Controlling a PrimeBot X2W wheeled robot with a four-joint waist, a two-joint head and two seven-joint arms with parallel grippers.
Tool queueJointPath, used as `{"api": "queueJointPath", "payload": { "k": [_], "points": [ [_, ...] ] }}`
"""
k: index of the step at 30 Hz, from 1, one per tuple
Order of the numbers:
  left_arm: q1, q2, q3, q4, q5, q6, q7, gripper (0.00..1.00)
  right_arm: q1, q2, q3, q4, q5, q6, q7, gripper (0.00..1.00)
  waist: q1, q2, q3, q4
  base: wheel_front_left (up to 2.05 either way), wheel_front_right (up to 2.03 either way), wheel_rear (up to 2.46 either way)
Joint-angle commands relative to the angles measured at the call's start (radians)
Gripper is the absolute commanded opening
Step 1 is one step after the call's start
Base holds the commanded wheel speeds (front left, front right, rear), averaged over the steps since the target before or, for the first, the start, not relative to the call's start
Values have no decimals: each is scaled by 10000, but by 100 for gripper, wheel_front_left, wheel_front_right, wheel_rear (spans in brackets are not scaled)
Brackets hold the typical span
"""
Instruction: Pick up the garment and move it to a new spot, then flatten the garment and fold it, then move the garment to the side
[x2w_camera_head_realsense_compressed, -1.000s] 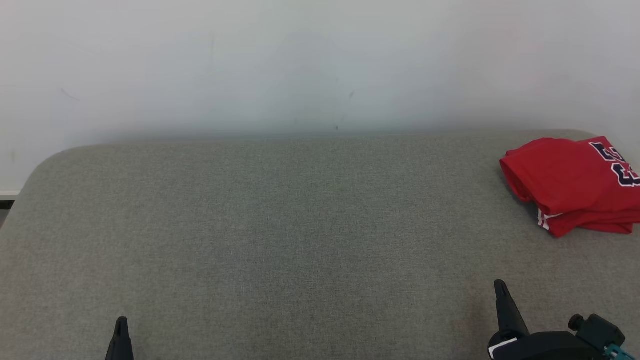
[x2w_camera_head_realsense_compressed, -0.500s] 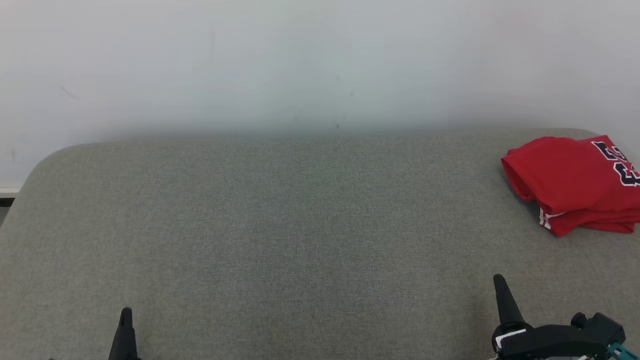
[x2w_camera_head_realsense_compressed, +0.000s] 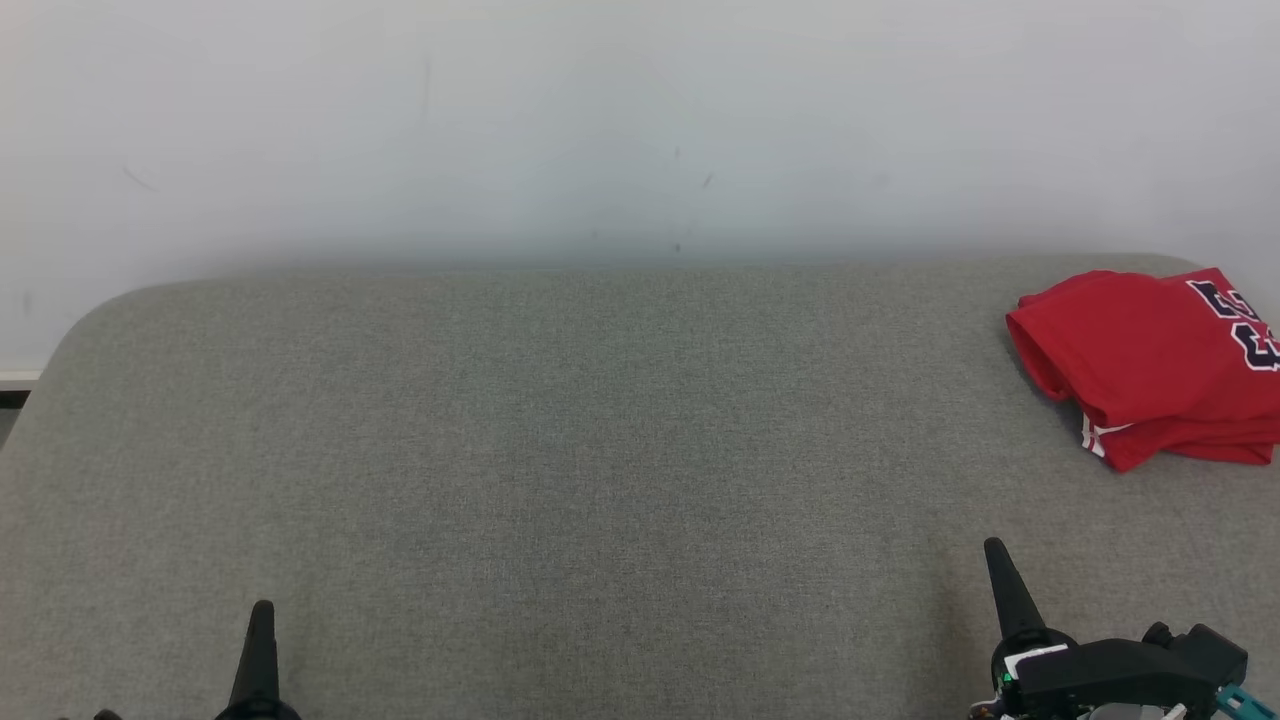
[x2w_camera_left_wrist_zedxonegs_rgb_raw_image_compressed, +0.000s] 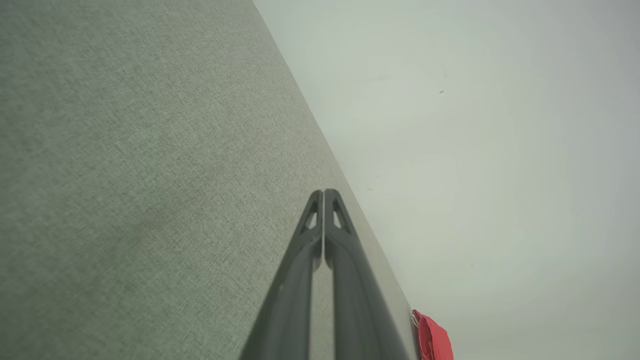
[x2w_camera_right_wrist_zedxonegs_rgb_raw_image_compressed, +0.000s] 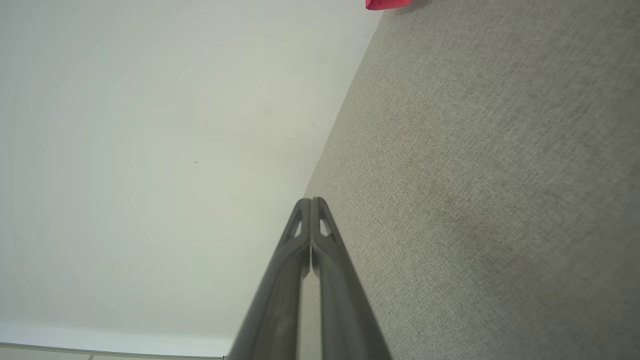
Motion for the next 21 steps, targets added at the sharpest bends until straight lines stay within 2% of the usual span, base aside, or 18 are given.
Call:
{"api": "queueJointPath", "payload": {
  "k": [1,21],
  "points": [
    [-216,0,-2,-52,-255,-43,58,0,-166,35,-37,-114,244,-12,66,0,-1,-1,5,2,0,0,0],
    [-511,-53,-34,47,-2106,-73,521,0,-336,119,-147,-154,1985,-15,527,0,-1,-1,84,34,0,0,0]
  ]
}}
